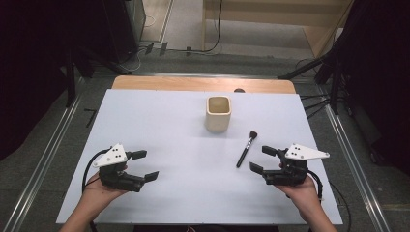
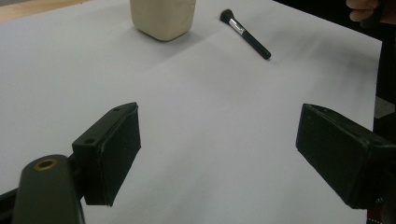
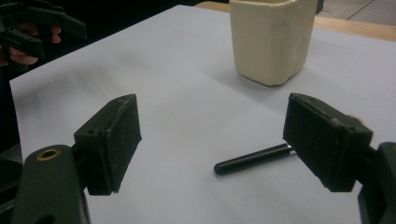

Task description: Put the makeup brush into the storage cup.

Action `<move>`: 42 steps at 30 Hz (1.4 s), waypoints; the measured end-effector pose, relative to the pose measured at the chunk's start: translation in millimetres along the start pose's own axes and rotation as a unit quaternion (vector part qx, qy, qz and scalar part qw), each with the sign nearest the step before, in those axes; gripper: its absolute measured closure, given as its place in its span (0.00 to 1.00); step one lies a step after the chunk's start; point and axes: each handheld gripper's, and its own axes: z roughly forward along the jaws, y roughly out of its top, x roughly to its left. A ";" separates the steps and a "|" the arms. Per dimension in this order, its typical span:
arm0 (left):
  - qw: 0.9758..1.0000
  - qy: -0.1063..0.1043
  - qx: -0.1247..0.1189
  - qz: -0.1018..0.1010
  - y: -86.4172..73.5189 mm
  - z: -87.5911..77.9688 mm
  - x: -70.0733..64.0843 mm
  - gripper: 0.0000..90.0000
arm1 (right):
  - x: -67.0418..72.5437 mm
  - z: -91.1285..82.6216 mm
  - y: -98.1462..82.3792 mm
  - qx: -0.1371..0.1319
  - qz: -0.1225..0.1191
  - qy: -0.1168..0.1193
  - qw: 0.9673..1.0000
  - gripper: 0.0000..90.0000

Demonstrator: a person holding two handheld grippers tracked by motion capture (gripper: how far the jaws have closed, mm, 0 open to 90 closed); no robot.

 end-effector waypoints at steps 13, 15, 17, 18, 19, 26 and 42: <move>1.000 0.007 0.000 0.003 0.0 -1.3 1.6 0.16 | 1.5 3.2 -0.4 0.012 -0.010 -0.003 1.000 0.23; 1.000 0.005 0.001 0.000 0.0 -1.2 1.8 0.16 | 1.8 3.1 -0.6 0.014 -0.010 -0.004 1.000 0.23; 1.000 0.007 0.001 0.001 -0.2 -1.2 1.6 0.16 | 1.9 3.1 -0.5 0.013 -0.010 -0.004 1.000 0.23; 1.000 0.006 0.002 0.001 -0.2 -1.3 1.5 0.16 | 1.9 3.1 -0.5 0.013 -0.010 -0.004 1.000 0.23; 1.000 0.006 0.002 0.002 -0.1 -1.2 1.4 0.16 | 1.6 3.7 -0.5 0.011 -0.008 -0.004 1.000 0.23; 1.000 0.004 0.009 0.002 -0.1 -0.3 1.2 0.16 | 1.2 3.0 -0.5 0.010 -0.011 -0.009 1.000 0.24; 1.000 0.005 0.009 0.005 -0.1 -0.2 0.8 0.16 | 0.6 3.5 -0.9 0.013 -0.009 -0.011 1.000 0.24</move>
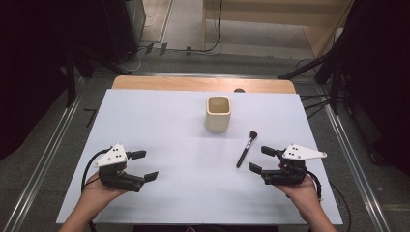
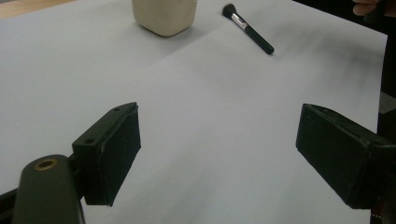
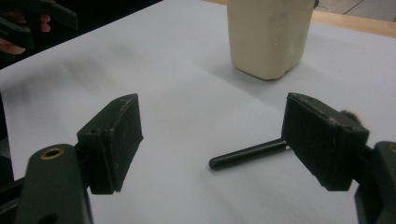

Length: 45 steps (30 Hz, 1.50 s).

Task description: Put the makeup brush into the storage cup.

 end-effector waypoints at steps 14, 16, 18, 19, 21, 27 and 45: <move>1.000 -0.002 0.001 0.000 0.0 0.4 -0.2 0.16 | -0.1 0.1 -0.1 0.001 0.001 -0.002 1.000 0.24; 1.000 -0.002 0.000 -0.001 0.0 0.5 -0.3 0.16 | -0.2 0.0 0.0 0.001 0.001 -0.002 1.000 0.24; 1.000 -0.002 0.001 -0.001 0.0 0.6 -0.3 0.16 | -0.4 -0.2 0.4 -0.001 0.001 -0.004 1.000 0.24; 1.000 -0.002 0.001 -0.001 0.0 0.6 -0.2 0.16 | -0.5 -0.2 0.6 -0.002 0.000 -0.004 1.000 0.24; 1.000 -0.002 0.001 -0.001 0.0 0.6 -0.2 0.16 | -0.6 -0.2 0.6 -0.003 -0.001 -0.005 1.000 0.24; 1.000 -0.002 0.001 0.000 -0.1 1.1 0.0 0.16 | -0.9 1.1 1.1 -0.003 0.001 -0.008 1.000 0.24; 1.000 -0.003 0.004 -0.001 0.0 2.0 0.3 0.16 | -9.9 17.4 8.1 -0.012 0.004 -0.024 1.000 0.22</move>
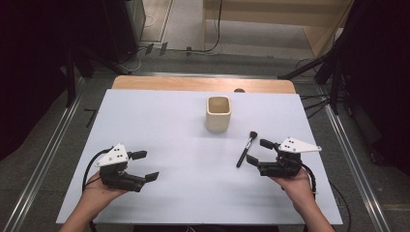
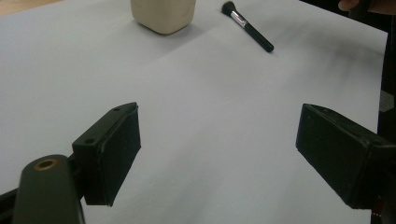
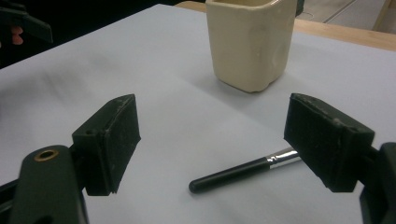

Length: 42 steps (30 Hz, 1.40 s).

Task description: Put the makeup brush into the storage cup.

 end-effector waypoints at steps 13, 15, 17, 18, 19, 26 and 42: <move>1.000 -0.002 -0.001 -0.001 0.0 0.2 0.1 0.16 | -1.9 26.1 12.3 0.001 -0.015 -0.025 1.000 0.22; 1.000 -0.003 -0.001 0.000 0.1 0.2 0.2 0.16 | -4.0 32.3 17.4 -0.002 -0.017 -0.034 0.999 0.22; 1.000 -0.003 -0.001 0.000 0.1 0.3 0.2 0.16 | -5.8 36.8 20.8 -0.008 -0.017 -0.042 0.999 0.22; 1.000 -0.003 -0.001 0.000 0.2 0.2 0.3 0.16 | -7.1 39.2 22.9 -0.008 -0.016 -0.045 0.999 0.22; 1.000 -0.003 -0.002 -0.002 0.1 0.3 0.2 0.16 | -8.4 41.7 24.7 -0.010 -0.014 -0.048 0.999 0.22; 1.000 -0.003 0.000 -0.003 -0.2 0.2 1.0 0.16 | -15.0 54.0 33.7 -0.022 -0.015 -0.067 0.997 0.22; 1.000 0.003 -0.001 -0.003 0.3 -0.9 1.0 0.16 | -14.3 58.0 34.5 -0.012 -0.007 -0.083 0.996 0.22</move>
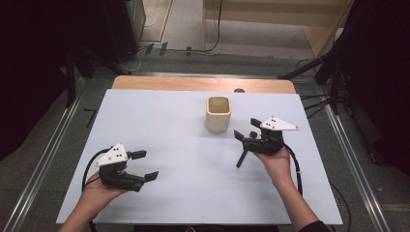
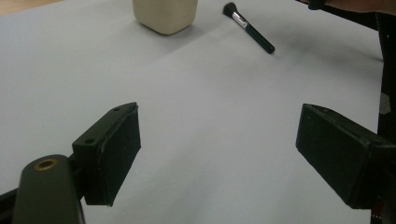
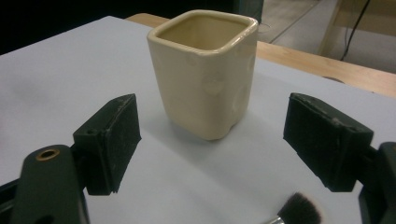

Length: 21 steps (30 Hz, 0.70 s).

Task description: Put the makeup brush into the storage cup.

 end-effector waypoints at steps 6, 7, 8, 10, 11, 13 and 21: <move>1.000 0.000 -0.004 -0.002 0.6 -0.3 -0.7 0.16 | 9.4 -1.7 -1.4 0.014 0.033 -0.053 0.998 0.21; 1.000 -0.001 -0.003 -0.001 0.6 -0.2 -0.9 0.16 | 11.2 -1.1 -1.6 0.020 0.041 -0.066 0.997 0.21; 1.000 -0.001 -0.002 0.000 0.5 0.0 -1.1 0.16 | 12.7 -0.1 -1.9 0.024 0.044 -0.076 0.996 0.21; 1.000 -0.002 -0.002 0.001 0.4 0.1 -1.3 0.16 | 15.4 2.1 -2.2 0.036 0.045 -0.100 0.993 0.21; 1.000 -0.001 -0.001 0.002 0.2 0.1 -1.5 0.16 | 16.3 3.0 -2.4 0.042 0.049 -0.108 0.992 0.21; 1.000 0.001 0.002 0.004 0.1 0.1 -1.4 0.16 | 17.6 4.1 -3.5 0.051 0.060 -0.121 0.989 0.21; 1.000 0.007 0.017 0.012 -0.5 2.2 -1.6 0.16 | 17.5 8.4 -5.8 0.107 0.096 -0.127 0.981 0.22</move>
